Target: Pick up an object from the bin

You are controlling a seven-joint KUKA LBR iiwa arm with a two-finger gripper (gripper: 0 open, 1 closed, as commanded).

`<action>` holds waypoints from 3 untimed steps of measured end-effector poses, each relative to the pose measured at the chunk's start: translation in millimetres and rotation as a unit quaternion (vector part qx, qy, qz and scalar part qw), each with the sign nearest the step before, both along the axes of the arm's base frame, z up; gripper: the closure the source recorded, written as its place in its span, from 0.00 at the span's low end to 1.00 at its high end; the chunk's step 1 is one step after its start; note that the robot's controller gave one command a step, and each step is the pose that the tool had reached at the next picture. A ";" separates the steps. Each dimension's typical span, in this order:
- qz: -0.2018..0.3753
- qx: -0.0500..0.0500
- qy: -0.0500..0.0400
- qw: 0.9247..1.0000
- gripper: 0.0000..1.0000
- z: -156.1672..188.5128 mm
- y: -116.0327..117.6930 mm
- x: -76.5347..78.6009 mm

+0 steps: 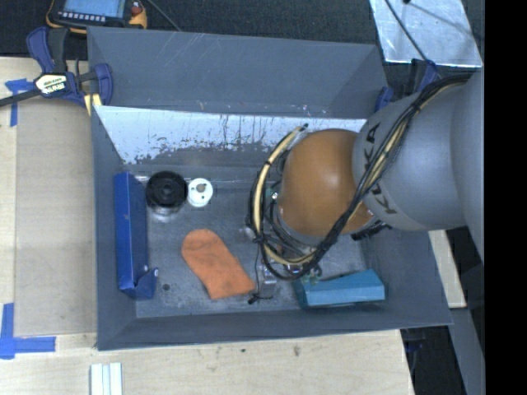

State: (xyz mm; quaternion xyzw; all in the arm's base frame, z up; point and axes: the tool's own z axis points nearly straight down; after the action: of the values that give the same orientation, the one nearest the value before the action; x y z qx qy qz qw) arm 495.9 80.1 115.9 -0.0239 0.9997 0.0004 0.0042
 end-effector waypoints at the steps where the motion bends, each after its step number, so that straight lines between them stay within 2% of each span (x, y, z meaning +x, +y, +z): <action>1: 0.014 -0.001 0.004 1.000 0.00 -19.8 10.1 0.8; 2: 0.076 -0.001 0.007 0.997 0.00 28.3 10.5 -0.8; 3: 0.100 0.000 -0.002 0.995 0.00 4.8 32.5 1.8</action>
Offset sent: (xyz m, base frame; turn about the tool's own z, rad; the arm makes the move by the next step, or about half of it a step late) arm 0.0007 0.0085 0.0626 -0.1430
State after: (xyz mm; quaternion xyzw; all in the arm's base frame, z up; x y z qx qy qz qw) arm 497.8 112.7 120.6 -0.1234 0.9923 0.0005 0.0064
